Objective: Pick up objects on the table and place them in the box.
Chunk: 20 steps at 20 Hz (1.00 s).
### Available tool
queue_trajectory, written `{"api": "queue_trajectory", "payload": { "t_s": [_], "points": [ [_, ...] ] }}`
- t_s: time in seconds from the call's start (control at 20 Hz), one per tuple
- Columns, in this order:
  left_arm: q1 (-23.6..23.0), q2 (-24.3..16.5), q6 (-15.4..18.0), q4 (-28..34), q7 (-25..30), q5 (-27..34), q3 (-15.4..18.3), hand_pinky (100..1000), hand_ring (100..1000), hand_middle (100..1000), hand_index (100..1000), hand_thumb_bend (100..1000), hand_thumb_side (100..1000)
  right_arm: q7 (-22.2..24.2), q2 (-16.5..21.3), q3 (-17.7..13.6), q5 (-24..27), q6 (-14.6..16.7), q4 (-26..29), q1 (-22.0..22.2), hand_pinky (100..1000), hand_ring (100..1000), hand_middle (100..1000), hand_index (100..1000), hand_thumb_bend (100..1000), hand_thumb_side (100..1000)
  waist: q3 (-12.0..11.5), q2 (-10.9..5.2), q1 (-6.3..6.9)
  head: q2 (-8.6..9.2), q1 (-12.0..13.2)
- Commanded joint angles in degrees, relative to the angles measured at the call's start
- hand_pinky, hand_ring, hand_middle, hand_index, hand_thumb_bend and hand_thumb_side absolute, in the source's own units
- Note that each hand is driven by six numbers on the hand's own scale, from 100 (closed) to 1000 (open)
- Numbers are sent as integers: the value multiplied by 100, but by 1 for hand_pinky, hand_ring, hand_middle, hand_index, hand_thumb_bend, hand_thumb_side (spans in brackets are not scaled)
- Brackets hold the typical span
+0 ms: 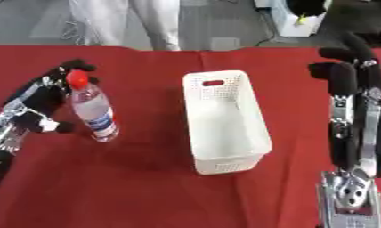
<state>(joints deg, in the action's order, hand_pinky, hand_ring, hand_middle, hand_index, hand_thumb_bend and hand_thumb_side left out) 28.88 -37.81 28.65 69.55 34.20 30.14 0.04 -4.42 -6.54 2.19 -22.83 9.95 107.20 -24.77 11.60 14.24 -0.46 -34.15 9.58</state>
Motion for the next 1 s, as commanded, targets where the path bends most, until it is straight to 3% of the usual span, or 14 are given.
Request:
{"api": "queue_trajectory", "payload": {
  "t_s": [0.05, 1.0],
  "points": [
    [111, -63, 1101, 65, 1252, 65, -2, 972, 857, 892, 1000, 763, 254, 21, 52, 3, 18, -4, 89, -25, 642, 608, 668, 879, 580, 853, 15, -76, 21, 56, -43],
    [303, 171, 884, 85, 1496, 53, -113, 967, 858, 895, 1000, 792, 317, 51, 20, 3, 12, 1, 94, -8, 643, 609, 670, 880, 574, 849, 91, -81, 33, 41, -53]
  ]
}}
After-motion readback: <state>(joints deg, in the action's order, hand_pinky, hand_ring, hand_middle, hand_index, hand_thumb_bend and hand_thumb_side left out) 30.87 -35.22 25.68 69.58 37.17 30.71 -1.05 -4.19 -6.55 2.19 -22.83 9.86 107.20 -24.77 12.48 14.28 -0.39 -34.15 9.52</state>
